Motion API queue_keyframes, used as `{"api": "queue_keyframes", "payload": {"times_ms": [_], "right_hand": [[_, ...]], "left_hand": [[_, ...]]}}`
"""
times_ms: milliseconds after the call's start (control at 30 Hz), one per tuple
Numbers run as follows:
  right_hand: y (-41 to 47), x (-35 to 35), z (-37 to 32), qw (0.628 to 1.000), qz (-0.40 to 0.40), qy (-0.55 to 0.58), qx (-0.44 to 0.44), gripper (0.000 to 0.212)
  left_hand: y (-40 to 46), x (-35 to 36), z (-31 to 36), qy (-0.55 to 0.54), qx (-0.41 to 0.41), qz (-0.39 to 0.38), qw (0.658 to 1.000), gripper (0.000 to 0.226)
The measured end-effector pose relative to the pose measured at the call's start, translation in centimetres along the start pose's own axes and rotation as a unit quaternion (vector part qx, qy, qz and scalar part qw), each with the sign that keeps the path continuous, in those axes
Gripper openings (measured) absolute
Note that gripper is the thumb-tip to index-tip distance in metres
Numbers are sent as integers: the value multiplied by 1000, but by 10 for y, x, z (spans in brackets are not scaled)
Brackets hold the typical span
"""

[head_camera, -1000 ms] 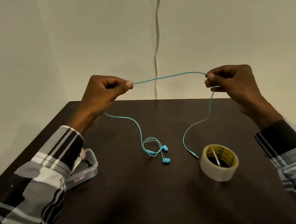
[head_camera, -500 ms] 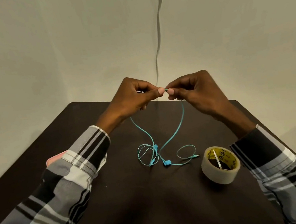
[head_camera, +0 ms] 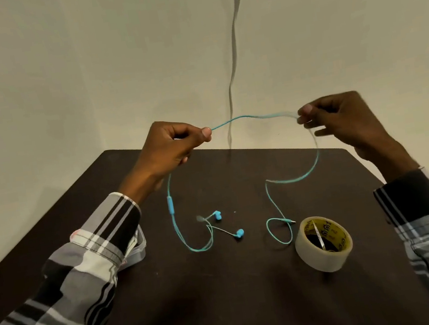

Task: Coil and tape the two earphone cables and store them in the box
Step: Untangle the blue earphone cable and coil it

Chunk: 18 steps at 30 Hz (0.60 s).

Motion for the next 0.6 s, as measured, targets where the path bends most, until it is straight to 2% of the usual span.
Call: {"api": "queue_keyframes", "payload": {"times_ms": [67,267,333,433,600], "right_hand": [[-5,9,-5,999,-37,-9,3,21],[-28,46,-52,988,-111,16,-107,34],[-32,57,-61,982,-131,13,-133,31],[-32,58,-67,982,-106,13,-153,14],[-22,33,-60,990,-10,65,-124,6]], "left_hand": [[1,8,1,-7,3,-13,1000,21],[4,38,9,7,18,-65,998,23],[5,42,11,1,23,-72,997,21],[5,38,13,2,24,-67,997,23],[2,16,9,-22,12,-44,999,17]]}}
Point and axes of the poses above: each hand's wrist, its own y-axis towards the middle knuckle, its own x-axis out of the palm, z = x × y, the point moved 3 cm from there along y, towards the middle knuckle, and after that the axes turned 9 degrees about -y, right-handed, at the moved point
